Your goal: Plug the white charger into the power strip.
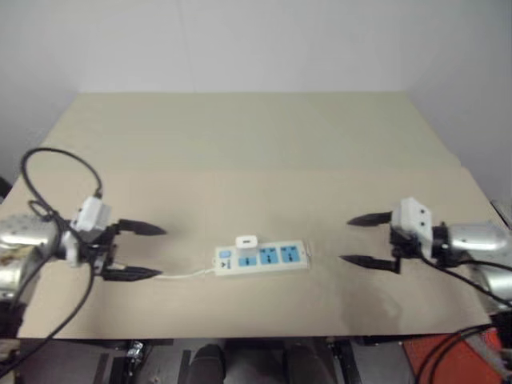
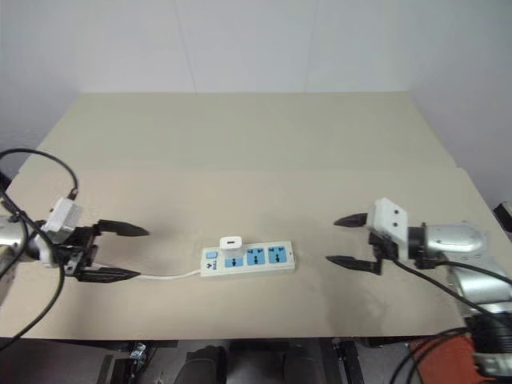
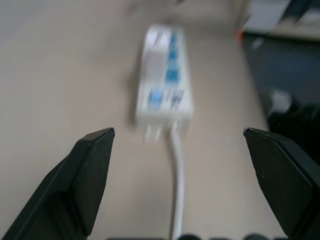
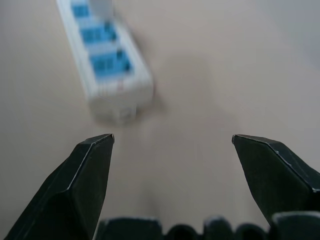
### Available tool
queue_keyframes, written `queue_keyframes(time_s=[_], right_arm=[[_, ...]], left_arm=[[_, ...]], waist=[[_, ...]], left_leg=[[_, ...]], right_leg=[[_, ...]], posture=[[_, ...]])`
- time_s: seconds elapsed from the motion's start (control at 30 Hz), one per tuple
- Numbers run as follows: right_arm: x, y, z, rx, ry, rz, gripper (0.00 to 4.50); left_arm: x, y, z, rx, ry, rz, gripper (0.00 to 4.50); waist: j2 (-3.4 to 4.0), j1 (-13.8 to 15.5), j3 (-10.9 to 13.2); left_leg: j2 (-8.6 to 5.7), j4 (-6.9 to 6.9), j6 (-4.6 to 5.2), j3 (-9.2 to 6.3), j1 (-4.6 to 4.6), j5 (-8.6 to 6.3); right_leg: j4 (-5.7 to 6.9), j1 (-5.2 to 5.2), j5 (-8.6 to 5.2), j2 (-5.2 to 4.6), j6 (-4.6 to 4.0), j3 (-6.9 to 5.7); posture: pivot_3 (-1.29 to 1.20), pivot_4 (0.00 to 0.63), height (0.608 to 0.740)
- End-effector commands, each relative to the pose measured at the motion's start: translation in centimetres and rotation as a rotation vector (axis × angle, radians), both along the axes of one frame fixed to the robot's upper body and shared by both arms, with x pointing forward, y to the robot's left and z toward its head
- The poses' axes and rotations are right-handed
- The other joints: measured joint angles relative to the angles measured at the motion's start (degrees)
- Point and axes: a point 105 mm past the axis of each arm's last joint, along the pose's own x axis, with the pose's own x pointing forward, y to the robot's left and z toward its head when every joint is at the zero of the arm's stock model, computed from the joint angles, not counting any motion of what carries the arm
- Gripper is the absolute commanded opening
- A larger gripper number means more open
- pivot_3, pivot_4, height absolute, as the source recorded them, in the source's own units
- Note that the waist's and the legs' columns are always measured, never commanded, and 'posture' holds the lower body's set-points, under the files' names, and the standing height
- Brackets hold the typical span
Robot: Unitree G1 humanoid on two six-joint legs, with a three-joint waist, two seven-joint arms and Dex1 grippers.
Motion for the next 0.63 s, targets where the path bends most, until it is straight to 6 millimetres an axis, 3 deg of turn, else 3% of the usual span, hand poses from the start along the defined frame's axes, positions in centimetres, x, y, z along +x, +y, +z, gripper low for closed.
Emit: queue_keyframes(time_s=[0.03,0.2,0.37,0.63], right_arm=[[-0.5,-1.5,1.6,-0.037,-0.037,-0.015,4.5],[-1.1,-2.4,2.2,-0.064,-0.032,-0.015,4.5],[-1.7,-3.1,2.4,-0.087,-0.011,-0.027,4.5],[-2.0,-2.3,1.8,-0.086,0.017,-0.004,4.5]], left_arm=[[0.2,1.2,1.3,-0.006,-0.089,0.03,4.49],[-0.1,0.5,1.5,-0.039,-0.109,0.016,4.49],[-0.8,-0.6,0.4,-0.053,-0.08,0.006,4.49],[-1.2,-1.8,0.0,-0.07,-0.051,-0.004,4.49]], waist=[[-0.05,0.0,0.0],[-0.05,-0.1,0.0],[-0.05,-0.3,0.0],[-0.05,-0.3,0.0]], left_leg=[[0.01,0.0,0.0,0.01,-0.05,0.0],[0.03,0.0,0.0,0.05,-0.16,0.0],[0.04,0.01,0.0,0.13,-0.27,0.0],[0.06,0.02,-0.01,0.15,-0.25,0.01]], right_leg=[[0.01,-0.04,0.0,0.0,0.0,0.0],[0.04,-0.17,0.0,0.0,0.0,0.03],[0.07,-0.33,0.01,0.0,0.0,0.11],[0.15,-0.35,0.01,0.02,0.0,0.13]], posture=[[0.0,0.15,0.74],[0.0,0.15,0.74],[0.0,0.15,0.74],[0.0,0.15,0.74]])
